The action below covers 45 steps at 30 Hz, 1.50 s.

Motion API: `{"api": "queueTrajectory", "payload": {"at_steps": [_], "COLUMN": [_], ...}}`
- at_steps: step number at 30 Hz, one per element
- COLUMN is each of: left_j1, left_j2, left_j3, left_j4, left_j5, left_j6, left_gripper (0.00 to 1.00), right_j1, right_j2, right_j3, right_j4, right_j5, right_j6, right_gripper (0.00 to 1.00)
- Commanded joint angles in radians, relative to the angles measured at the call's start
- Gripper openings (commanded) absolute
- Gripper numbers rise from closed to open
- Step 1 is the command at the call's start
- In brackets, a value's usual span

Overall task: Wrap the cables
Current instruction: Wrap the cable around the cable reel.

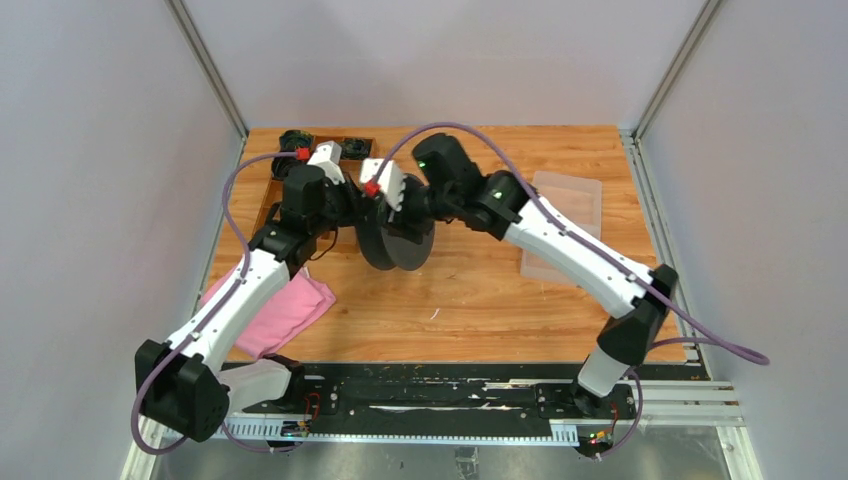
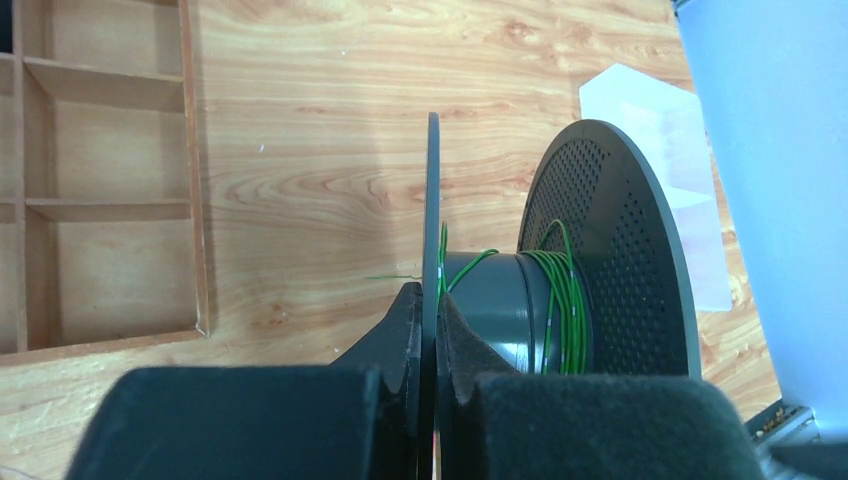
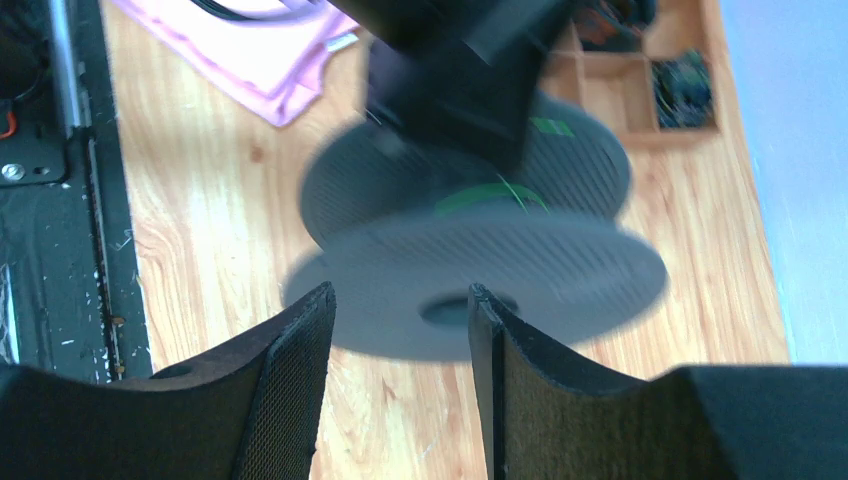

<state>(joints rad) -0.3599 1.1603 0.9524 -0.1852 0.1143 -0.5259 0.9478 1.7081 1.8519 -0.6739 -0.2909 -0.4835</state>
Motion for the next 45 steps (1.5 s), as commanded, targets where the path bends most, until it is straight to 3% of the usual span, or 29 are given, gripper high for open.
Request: {"api": "queueTrajectory", "payload": {"at_steps": [1, 6, 9, 16, 23, 34, 45], "left_j1": [0.027, 0.058, 0.069, 0.079, 0.088, 0.102, 0.107], "left_j2": [-0.078, -0.108, -0.117, -0.111, -0.108, -0.107, -0.108], "left_j3": [0.025, 0.058, 0.084, 0.151, 0.159, 0.146, 0.134], "left_j4": [0.063, 0.034, 0.015, 0.002, 0.011, 0.046, 0.047], "left_j5": [0.034, 0.104, 0.140, 0.247, 0.302, 0.331, 0.321], "left_j6": [0.009, -0.006, -0.018, -0.087, -0.136, -0.178, -0.167], "left_gripper": [0.00, 0.00, 0.00, 0.01, 0.00, 0.01, 0.00], "right_j1": [-0.158, -0.428, -0.527, -0.546, -0.542, -0.515, -0.580], "right_j2": [-0.136, -0.218, -0.222, -0.111, -0.009, -0.004, -0.050], "right_j3": [-0.129, -0.328, -0.471, -0.682, -0.738, -0.750, -0.722], "right_j4": [0.139, 0.384, 0.572, 0.836, 1.009, 0.956, 0.814], "right_j5": [-0.041, -0.255, -0.374, -0.522, -0.645, -0.706, -0.598], "right_j6": [0.149, 0.364, 0.436, 0.500, 0.552, 0.453, 0.368], "right_gripper": [0.51, 0.51, 0.52, 0.52, 0.55, 0.56, 0.52]}}
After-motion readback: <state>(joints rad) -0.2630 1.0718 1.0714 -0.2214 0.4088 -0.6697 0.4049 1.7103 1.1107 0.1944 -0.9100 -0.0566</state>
